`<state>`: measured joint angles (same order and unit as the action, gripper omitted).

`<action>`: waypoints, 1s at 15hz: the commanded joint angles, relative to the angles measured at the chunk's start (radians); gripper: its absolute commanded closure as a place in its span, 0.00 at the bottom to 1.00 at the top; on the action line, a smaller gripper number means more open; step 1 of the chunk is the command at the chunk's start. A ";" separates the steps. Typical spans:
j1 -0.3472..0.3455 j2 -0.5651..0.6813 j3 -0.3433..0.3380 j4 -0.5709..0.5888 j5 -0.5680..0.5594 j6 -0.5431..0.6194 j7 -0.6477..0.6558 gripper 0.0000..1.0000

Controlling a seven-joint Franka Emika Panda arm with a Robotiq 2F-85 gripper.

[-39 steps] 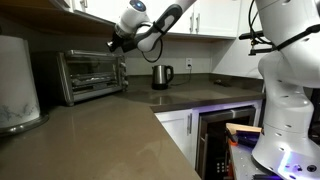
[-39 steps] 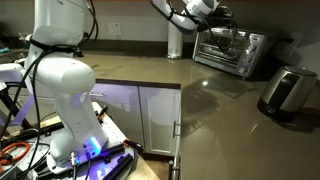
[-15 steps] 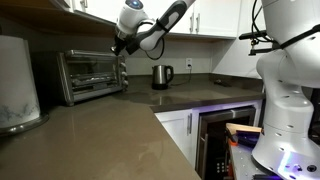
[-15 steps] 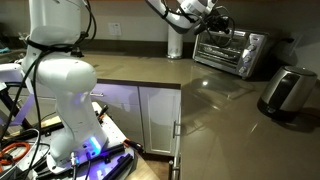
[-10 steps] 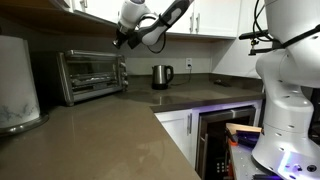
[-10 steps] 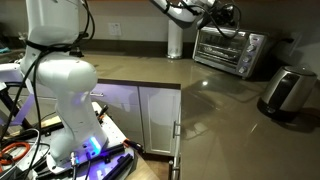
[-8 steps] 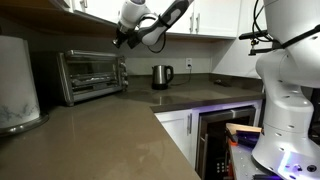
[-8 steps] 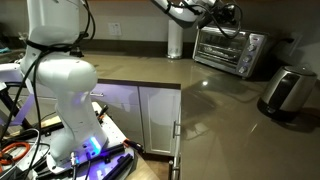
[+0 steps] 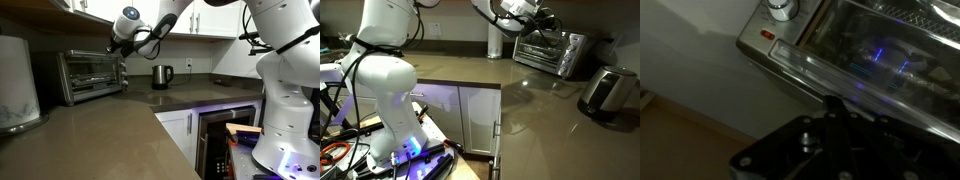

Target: Open the toaster oven door

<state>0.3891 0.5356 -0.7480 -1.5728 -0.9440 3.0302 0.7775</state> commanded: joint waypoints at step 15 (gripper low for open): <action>-0.004 -0.205 0.151 -0.207 0.021 -0.143 -0.159 0.96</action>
<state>0.3827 0.3945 -0.6226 -1.7047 -0.9421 2.9425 0.6815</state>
